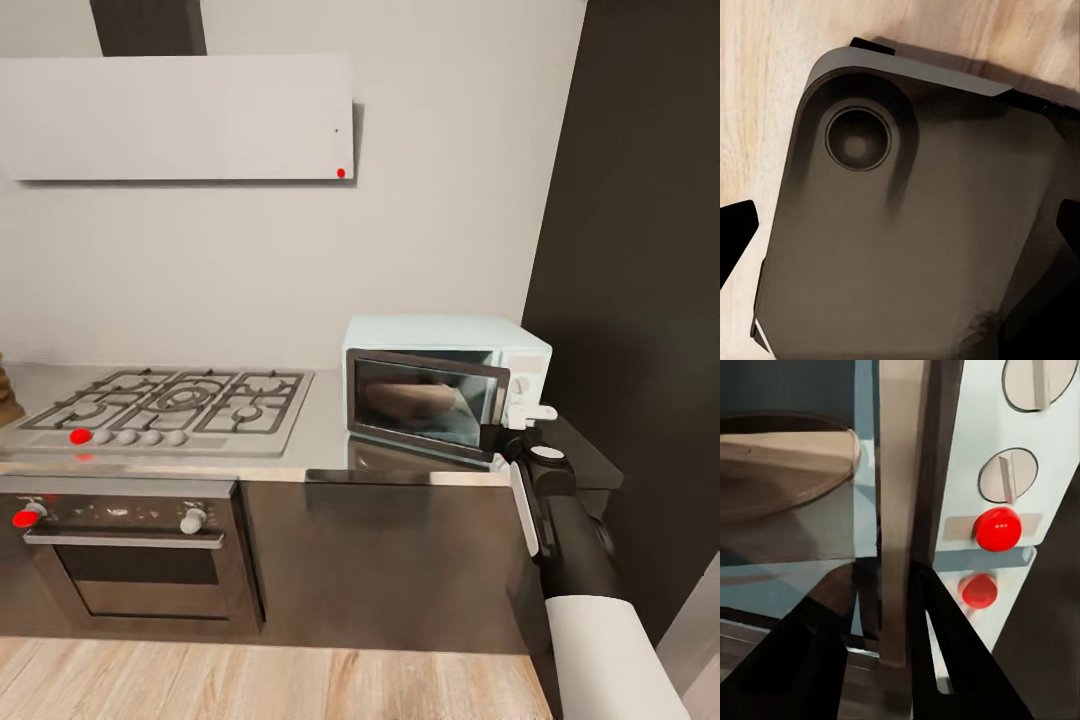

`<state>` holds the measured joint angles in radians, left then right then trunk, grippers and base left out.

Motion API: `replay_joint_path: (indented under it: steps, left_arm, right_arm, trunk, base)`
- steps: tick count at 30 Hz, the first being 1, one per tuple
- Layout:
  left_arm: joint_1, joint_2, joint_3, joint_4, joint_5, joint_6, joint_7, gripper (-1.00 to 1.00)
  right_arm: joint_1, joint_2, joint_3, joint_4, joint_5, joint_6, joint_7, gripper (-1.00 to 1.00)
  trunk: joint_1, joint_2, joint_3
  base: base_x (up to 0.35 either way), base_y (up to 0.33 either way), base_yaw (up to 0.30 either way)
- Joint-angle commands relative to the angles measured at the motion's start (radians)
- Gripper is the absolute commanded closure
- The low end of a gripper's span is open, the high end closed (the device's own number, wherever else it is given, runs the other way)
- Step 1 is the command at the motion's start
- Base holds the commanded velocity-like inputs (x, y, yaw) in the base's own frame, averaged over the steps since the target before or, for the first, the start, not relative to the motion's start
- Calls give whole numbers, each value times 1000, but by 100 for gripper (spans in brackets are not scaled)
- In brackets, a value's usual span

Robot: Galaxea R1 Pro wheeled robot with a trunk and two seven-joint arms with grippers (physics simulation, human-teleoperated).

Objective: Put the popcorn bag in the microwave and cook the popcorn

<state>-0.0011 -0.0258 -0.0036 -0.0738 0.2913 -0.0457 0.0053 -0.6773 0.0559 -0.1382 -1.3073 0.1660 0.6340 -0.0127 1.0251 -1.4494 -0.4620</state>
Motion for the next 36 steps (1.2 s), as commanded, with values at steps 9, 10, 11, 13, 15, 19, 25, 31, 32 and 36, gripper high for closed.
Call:
replay_joint_path:
  steps: [9,10,11,13,15,19,25,31,32,36]
  left_arm:
    - [0,0,-3,0,5,-2,-5,-100]
    - [0,0,-3,0,5,-2,-5,-100]
    - [0,0,-3,0,5,-2,-5,-100]
    - [0,0,-3,0,5,-2,-5,-100]
    - [0,0,-3,0,5,-3,-5,-100]
    - [0,0,-3,0,5,-2,-5,-100]
    - [0,0,-3,0,5,-3,-4,-100]
    - [0,0,-3,0,5,-2,-4,-100]
    - [0,0,-3,0,5,-2,-4,-100]
    - [0,1,-3,0,5,-2,-4,-100]
  right_arm:
    - [-1,-1,3,0,-26,4,3,100]
    - [-1,-1,3,0,-26,4,3,100]
    - [-1,-1,3,0,-26,4,3,100]
    - [-1,-1,3,0,-26,4,3,100]
    - [-1,-1,3,0,-26,4,3,100]
    - [-1,-1,3,0,-26,4,3,100]
    - [-1,-1,3,0,-26,4,3,100]
    - [-1,-1,3,0,-25,4,3,100]
    - [-1,-1,3,0,-25,4,3,100]
    - [-1,0,3,0,-26,4,3,100]
  trunk:
    - [0,-1,-1]
    - [0,-1,-1]
    - [0,-1,-1]
    - [0,-1,-1]
    - [0,-1,-1]
    - [0,-1,-1]
    - [0,-1,-1]
    - [0,-1,-1]
    - [0,-1,-1]
    - [0,-1,-1]
  base:
    - [-3,2,0]
    - [0,0,0]
    - [0,0,0]
    - [0,0,0]
    - [-3,0,0]
    - [-97,0,0]
    - [-167,0,0]
    - [-171,0,0]
    - [-171,0,0]
    - [-144,0,0]
